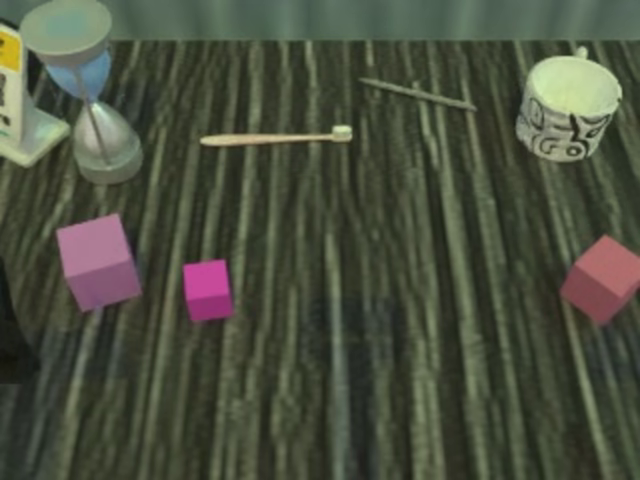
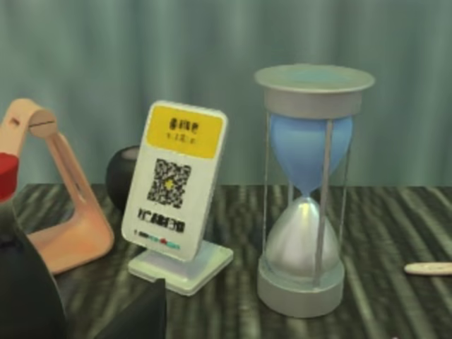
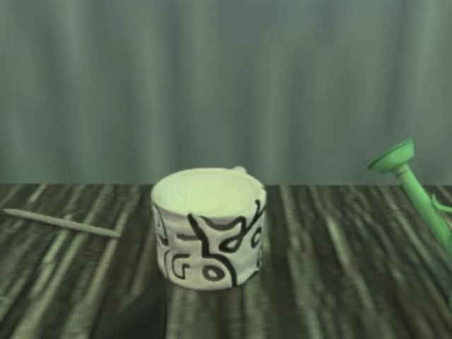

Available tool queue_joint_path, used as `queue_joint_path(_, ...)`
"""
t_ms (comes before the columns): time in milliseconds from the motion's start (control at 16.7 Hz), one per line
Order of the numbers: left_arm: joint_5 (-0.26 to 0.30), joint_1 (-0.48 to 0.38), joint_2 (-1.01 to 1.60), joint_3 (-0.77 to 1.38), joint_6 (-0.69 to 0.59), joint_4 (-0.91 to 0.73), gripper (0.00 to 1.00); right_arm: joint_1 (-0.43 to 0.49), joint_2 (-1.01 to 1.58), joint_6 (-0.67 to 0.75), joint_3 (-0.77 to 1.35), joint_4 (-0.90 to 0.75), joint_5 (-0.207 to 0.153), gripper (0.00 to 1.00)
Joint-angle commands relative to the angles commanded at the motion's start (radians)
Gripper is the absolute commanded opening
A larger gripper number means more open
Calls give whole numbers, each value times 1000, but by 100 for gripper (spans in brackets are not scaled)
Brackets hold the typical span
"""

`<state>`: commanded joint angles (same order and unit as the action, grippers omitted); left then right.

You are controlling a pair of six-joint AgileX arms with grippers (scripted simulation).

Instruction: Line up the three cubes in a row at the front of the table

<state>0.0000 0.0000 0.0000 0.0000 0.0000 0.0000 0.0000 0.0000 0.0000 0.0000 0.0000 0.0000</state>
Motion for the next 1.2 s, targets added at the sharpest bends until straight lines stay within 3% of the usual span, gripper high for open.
queue_joint_path(240, 0, -8, 30, 30, -12, -21, 100, 0, 0, 0, 0, 0, 0, 100)
queue_joint_path(480, 1, -54, 220, 201, -77, -139, 100, 0, 0, 0, 0, 0, 0, 100)
queue_joint_path(1200, 2, -291, 1396, 1054, -408, -767, 100, 0, 0, 0, 0, 0, 0, 100)
